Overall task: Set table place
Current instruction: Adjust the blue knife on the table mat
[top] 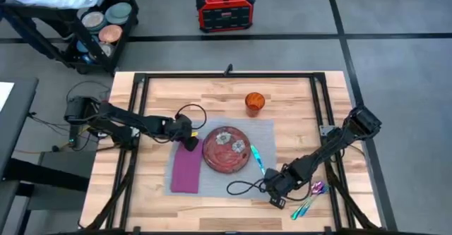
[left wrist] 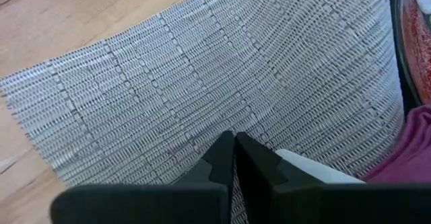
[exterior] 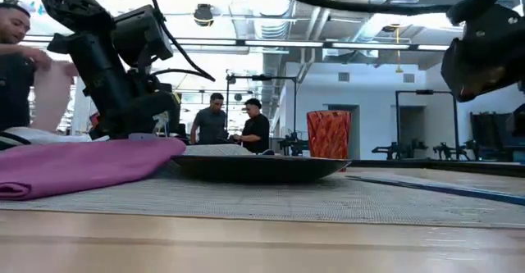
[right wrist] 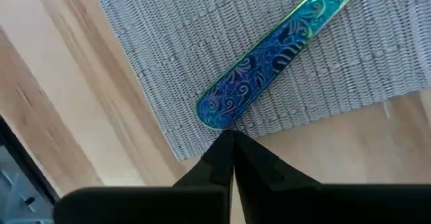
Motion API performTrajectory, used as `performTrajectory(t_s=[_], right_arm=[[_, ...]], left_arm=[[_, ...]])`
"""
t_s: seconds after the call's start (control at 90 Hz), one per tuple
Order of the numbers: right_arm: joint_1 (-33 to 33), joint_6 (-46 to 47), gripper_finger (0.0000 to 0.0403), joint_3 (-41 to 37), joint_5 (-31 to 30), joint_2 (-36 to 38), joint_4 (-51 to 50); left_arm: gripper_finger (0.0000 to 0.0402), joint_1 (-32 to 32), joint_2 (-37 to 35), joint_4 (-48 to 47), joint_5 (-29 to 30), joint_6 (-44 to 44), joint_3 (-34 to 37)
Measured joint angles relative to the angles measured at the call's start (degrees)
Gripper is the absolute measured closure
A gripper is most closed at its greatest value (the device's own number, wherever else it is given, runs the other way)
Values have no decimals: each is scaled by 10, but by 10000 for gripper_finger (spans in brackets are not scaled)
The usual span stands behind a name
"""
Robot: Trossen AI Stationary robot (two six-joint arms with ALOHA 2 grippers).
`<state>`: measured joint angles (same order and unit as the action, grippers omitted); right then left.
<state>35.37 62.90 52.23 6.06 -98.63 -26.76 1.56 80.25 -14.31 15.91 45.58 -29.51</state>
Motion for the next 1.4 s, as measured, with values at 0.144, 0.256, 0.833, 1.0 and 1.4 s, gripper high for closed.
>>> performTrajectory(t_s=[0.144, 0.256, 0.833, 1.0, 1.4], right_arm=[[-7, -11, 403, 0, 4, 0, -1], [-11, -19, 403, 0, 6, 0, -3], [-47, -94, 403, -1, 22, 0, -6], [-64, -120, 403, -2, 34, -1, -5], [-72, -150, 403, -2, 54, -1, 0]], left_arm=[[401, 0, 0, 0, 0, 0, 0], [401, 0, 0, 0, 0, 1, 0], [401, 0, 1, 10, 0, 2, 0], [401, 0, 1, 13, 0, 1, 0], [401, 0, 1, 18, 8, 1, 0]])
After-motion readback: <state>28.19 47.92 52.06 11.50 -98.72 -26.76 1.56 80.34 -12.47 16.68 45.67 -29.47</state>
